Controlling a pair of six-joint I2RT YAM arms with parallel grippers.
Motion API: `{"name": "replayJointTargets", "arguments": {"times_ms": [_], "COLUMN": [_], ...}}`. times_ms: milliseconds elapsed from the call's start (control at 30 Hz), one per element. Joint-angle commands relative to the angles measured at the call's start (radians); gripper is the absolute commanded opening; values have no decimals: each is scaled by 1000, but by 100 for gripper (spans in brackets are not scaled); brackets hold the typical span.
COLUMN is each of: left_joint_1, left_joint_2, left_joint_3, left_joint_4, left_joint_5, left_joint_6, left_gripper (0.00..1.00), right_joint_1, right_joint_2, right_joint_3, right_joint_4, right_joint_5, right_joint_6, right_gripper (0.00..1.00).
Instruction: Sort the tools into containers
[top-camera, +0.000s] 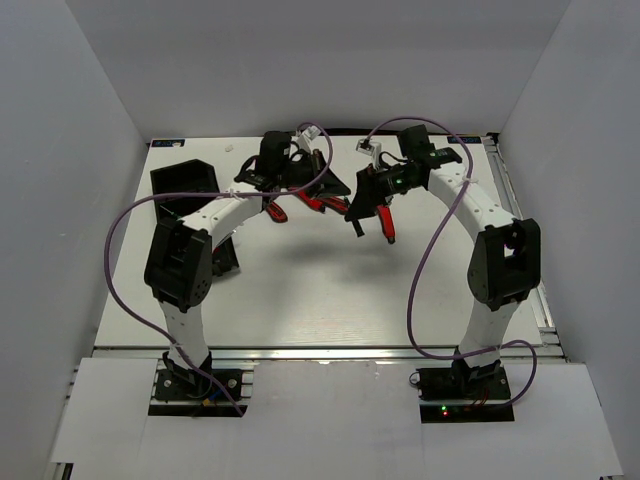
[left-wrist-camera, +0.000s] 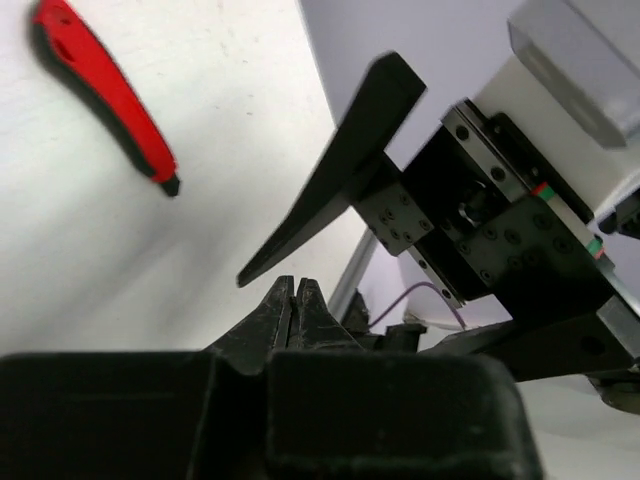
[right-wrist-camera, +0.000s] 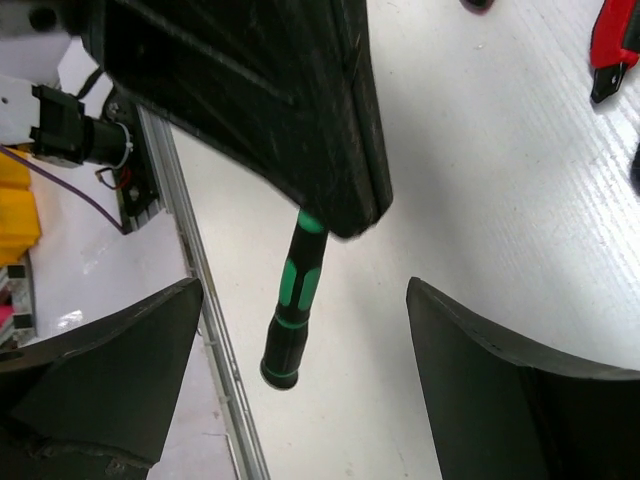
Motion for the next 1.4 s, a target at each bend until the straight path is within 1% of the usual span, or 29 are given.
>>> {"name": "replayJointTargets", "arguments": {"times_ms": [0,100,133,167,233,267,333,367,433,467,567,600,633,767,933,1067,1133,1167,1200,1267,1300,1333,1367], "left_joint_1": [44,123,176,210,282,363,443,550,624,678,724,726,726,736,736,736,736,738,738,738,738,738,736], "left_joint_2": [-44,-65,-88,-102,-134,-174,-214,-235,-291,-304,-326,-325,-315,-285,-226,-202,-193,-188,-188,-196,-208,-216,-220], "left_joint_3": [73,107,107,104,74,55,-1,-20,-66,-71,-54,-43,-34,-5,24,6,-9,-16,-23,-54,-65,-81,-88], "left_joint_4": [-184,-353,-425,-456,-505,-537,-565,-579,-579,-579,-564,-559,-556,-506,-476,-455,-443,-443,-443,-443,-443,-441,-439], "left_joint_5": [-68,-148,-190,-212,-255,-292,-336,-367,-404,-462,-566,-649,-692,-806,-806,-788,-739,-723,-719,-725,-728,-728,-728], "left_joint_6": [126,211,234,255,277,278,268,257,249,249,275,280,286,282,282,283,294,292,292,291,282,285,289], "left_gripper": [0,0,0,0,0,0,0,0,0,0,0,0,0,0,0,0,9,15,31,47,53,62,66], "right_joint_1": [1,-3,-8,-11,-26,-32,-51,-57,-75,-79,-92,-98,-103,-117,-128,-129,-129,-129,-129,-129,-129,-128,-129], "right_joint_2": [-38,-58,-72,-81,-104,-110,-126,-129,-130,-130,-123,-120,-115,-103,-120,-138,-153,-156,-161,-163,-160,-158,-156], "right_joint_3": [10,-7,-13,-22,-56,-67,-105,-116,-131,-144,-159,-161,-159,-151,-165,-184,-206,-214,-219,-230,-233,-237,-245], "right_joint_4": [-26,-86,-104,-114,-115,-114,-99,-94,-89,-89,-89,-91,-94,-141,-154,-134,-68,-42,-22,29,44,72,87], "right_joint_5": [4,-18,-31,-50,-65,-79,-93,-99,-122,-133,-154,-172,-180,-220,-225,-167,-122,-73,-49,28,53,77,127], "right_joint_6": [-88,-215,-305,-332,-373,-383,-390,-392,-393,-390,-392,-392,-392,-433,-475,-470,-435,-391,-377,-331,-317,-306,-273], "right_gripper": [89,89,89,90,89,89,89,89,89,89,89,89,89,90,89,89,89,89,89,89,89,89,89]}}
